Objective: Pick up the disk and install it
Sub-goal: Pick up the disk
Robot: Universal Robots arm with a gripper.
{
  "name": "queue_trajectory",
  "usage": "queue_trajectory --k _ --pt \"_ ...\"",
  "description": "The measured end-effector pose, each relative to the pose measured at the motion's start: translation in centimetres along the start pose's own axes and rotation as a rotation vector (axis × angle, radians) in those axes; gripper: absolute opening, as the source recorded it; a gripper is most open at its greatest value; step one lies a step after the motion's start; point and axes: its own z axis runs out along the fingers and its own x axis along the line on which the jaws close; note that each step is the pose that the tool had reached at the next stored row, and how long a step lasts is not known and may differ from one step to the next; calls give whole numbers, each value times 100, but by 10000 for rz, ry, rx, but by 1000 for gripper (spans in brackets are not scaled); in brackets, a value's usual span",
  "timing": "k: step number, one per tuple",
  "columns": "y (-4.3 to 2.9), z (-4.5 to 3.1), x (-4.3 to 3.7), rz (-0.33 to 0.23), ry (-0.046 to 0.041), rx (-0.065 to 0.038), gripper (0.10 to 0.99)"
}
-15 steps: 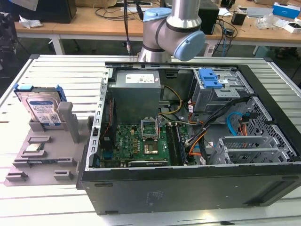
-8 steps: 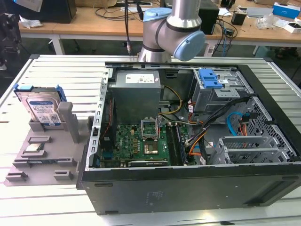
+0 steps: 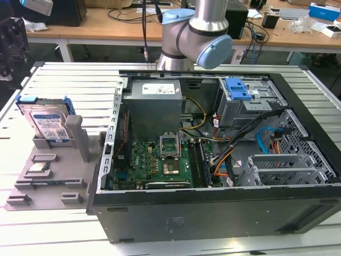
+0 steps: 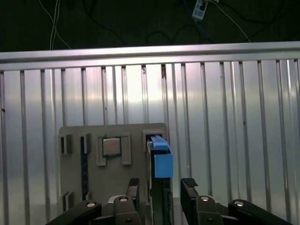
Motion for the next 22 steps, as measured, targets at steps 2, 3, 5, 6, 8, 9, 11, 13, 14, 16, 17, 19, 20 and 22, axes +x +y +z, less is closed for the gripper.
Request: queue_trajectory --k 2,3,5,6,8,9,11,13,14,16,17,19,20,22 --pt "-8 12 -3 1 1 -1 482" --pt "-13 20 -5 0 1 -1 482" --pt "-21 34 -9 1 2 0 482" --pt "-24 39 -9 0 1 0 482" --pt "-31 50 -11 0 2 -1 482" --pt "-36 60 -13 0 2 0 482" --pt "-42 71 -14 0 3 0 482" --pt "-54 98 -17 1 6 -1 482" --pt "-61 118 -18 0 10 -2 482" --pt "-67 147 -19 1 13 -1 482" --pt "-70 163 -20 1 14 0 482" --pt "-75 182 -20 1 14 0 482" --pt "-77 191 -20 1 14 0 482" --pt "-82 210 -21 1 14 -1 482"
